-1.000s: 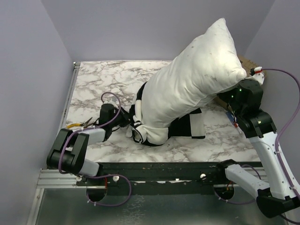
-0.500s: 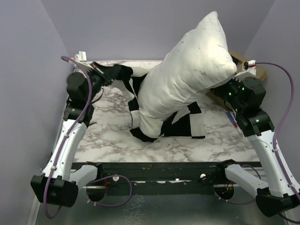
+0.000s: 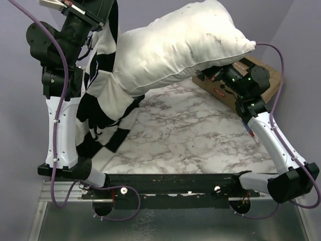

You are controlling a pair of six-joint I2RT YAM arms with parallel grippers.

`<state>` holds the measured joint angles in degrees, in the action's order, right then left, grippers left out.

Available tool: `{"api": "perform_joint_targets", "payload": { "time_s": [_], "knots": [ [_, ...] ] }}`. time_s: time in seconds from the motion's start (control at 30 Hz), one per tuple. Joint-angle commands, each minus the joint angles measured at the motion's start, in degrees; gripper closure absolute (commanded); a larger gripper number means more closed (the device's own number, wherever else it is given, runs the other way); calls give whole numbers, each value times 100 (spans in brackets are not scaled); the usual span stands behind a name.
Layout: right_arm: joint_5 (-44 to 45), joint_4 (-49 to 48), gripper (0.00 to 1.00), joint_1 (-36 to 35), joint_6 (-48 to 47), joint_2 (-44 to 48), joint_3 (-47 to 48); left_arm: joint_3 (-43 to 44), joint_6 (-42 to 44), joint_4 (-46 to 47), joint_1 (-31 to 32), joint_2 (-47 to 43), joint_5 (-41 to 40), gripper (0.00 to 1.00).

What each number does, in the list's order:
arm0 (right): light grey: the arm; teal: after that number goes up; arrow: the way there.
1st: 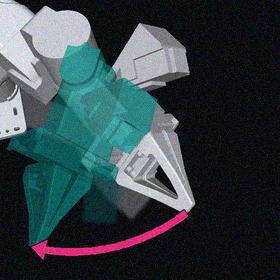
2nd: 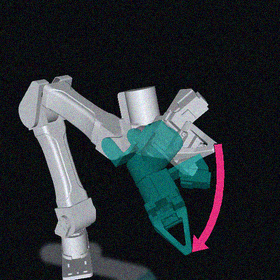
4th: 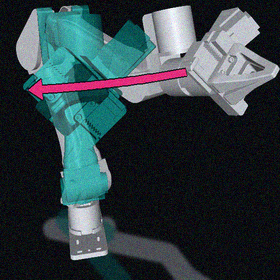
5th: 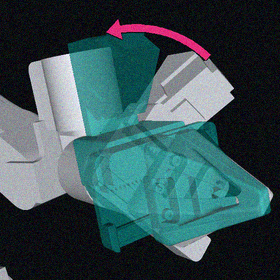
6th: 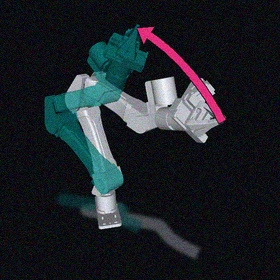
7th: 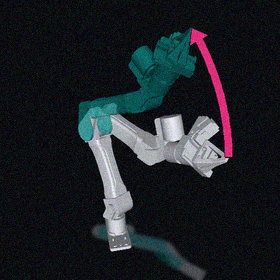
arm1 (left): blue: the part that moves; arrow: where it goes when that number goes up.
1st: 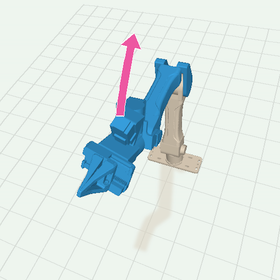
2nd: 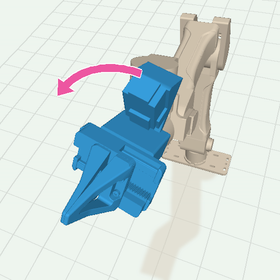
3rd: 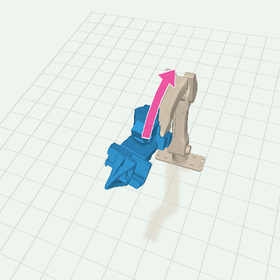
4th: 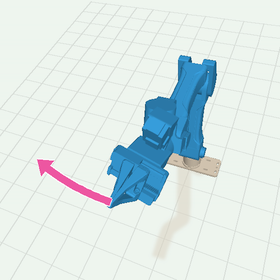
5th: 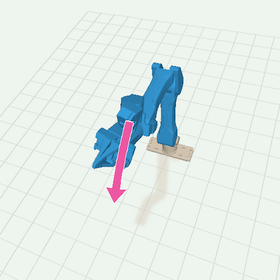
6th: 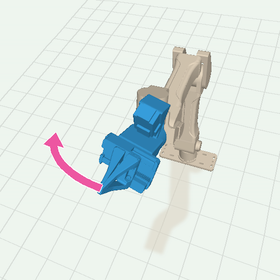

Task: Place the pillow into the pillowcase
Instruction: Stuff the pillow into the pillowcase.

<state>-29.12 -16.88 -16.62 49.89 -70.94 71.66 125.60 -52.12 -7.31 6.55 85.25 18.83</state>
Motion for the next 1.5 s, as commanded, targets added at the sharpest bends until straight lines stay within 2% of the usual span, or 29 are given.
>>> {"api": "perform_joint_targets", "payload": {
  "time_s": [0.0,0.07,0.13,0.23,0.27,0.33,0.37,0.4,0.5,0.63,0.77,0.93,1.03,1.13,1.33,1.43,1.47],
  "knots": [
    [-415,-939,99,-325,114,241,-659,-384,-95,283,497,-68,391,100],
    [-217,-701,99,-426,-33,617,-1452,-1420,294,282,881,-475,105,100],
    [28,-201,94,-437,-215,1133,-2307,-2700,614,283,1267,-994,-306,100],
    [668,1584,76,-436,-865,2090,-3083,-4537,833,282,1644,-1741,-705,100],
    [1053,2398,66,-438,-1008,2398,-3163,-5105,862,281,1712,-1996,-817,100],
    [1662,3873,35,-438,-1245,2936,-3131,-6189,882,281,1790,-2537,-1120,100],
    [1864,4458,27,-436,-1392,3153,-2985,-6724,899,283,1798,-2822,-1300,100],
    [2056,5047,20,-430,-1514,3310,-2774,-7276,987,277,1807,-3084,-1476,100],
    [2510,6495,10,-429,-1941,3496,-1739,-8069,1235,209,1817,-3764,-1994,100],
    [3022,7431,2,-430,-2206,3419,-389,-8332,1366,191,1820,-4084,-2080,100],
    [3310,7872,0,-428,-2239,2635,432,-8184,1355,188,1822,-3970,-1884,100],
    [3493,7736,0,-429,-2379,1540,831,-7737,1447,218,1816,-3748,-1403,100],
    [3293,7606,0,-327,-2411,1003,633,-7492,1446,239,1817,-3643,-1130,100],
    [2503,7252,0,326,-2439,853,-151,-7314,1288,263,1815,-3555,-866,100],
    [193,6447,0,2736,-2877,861,-1661,-7175,862,371,1911,-3298,-563,100],
    [-929,6016,2,2990,-2761,673,-2230,-7198,584,605,2146,-3032,-530,100],
    [-1366,5731,6,2993,-2591,680,-2495,-7180,511,660,2277,-2916,-548,100]
  ]
}}
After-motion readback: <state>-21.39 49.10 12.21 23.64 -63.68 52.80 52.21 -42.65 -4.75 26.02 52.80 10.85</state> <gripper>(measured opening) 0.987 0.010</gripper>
